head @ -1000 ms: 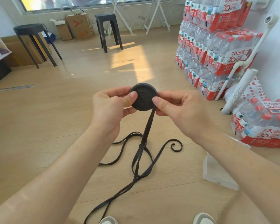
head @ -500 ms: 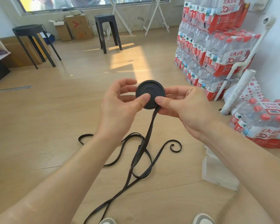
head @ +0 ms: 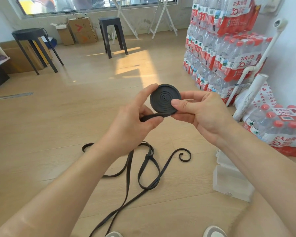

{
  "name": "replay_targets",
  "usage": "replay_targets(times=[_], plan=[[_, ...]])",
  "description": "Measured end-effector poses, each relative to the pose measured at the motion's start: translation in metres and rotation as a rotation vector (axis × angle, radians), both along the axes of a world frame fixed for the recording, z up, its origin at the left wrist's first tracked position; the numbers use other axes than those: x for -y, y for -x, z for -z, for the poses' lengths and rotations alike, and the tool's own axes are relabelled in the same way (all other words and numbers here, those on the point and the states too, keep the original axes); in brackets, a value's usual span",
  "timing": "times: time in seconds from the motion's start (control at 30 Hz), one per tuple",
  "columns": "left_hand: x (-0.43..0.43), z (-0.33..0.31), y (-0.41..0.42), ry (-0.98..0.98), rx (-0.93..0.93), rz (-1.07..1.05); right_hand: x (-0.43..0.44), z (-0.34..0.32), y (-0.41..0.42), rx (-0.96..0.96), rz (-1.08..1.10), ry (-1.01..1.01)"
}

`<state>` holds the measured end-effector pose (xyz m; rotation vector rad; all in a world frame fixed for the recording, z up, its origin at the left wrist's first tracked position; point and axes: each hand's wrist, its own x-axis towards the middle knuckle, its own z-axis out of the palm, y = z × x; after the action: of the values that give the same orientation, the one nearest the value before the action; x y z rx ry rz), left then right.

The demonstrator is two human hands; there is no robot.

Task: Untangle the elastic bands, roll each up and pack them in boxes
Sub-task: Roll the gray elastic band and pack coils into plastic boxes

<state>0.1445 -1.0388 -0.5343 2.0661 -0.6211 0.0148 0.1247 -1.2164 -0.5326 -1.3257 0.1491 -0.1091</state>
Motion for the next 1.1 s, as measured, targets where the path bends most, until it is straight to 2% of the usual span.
replay_targets(times=[0.2, 0.33, 0.47, 0.6, 0.77, 0.83, 0.9, 1.03, 1.1], plan=[[-0.012, -0.004, -0.008, -0.019, 0.115, -0.099, 0.001, -0.001, 0.001, -0.046, -0.051, -0.014], [-0.016, -0.006, -0.009, -0.1, 0.188, -0.153, 0.002, -0.003, 0.001, -0.084, -0.12, -0.019], [-0.02, -0.011, -0.009, -0.169, 0.231, -0.06, 0.005, -0.004, 0.002, -0.123, -0.194, 0.001], [-0.019, -0.015, -0.005, -0.188, 0.125, 0.039, 0.009, -0.003, 0.0, -0.199, -0.279, 0.026], [-0.016, -0.013, -0.005, -0.206, 0.019, -0.006, 0.009, 0.004, 0.002, -0.246, -0.336, 0.03], [-0.015, -0.012, -0.007, -0.212, -0.014, -0.029, 0.008, 0.009, 0.001, -0.198, -0.304, 0.193], [-0.015, -0.01, -0.01, -0.167, -0.079, -0.042, 0.007, 0.012, 0.001, -0.066, -0.237, 0.471], [-0.016, -0.009, -0.012, -0.044, -0.185, -0.06, 0.001, 0.012, 0.006, 0.451, -0.137, 0.963], [-0.015, -0.008, -0.013, -0.027, -0.23, -0.051, -0.003, 0.014, 0.004, 0.645, -0.078, 1.166]])
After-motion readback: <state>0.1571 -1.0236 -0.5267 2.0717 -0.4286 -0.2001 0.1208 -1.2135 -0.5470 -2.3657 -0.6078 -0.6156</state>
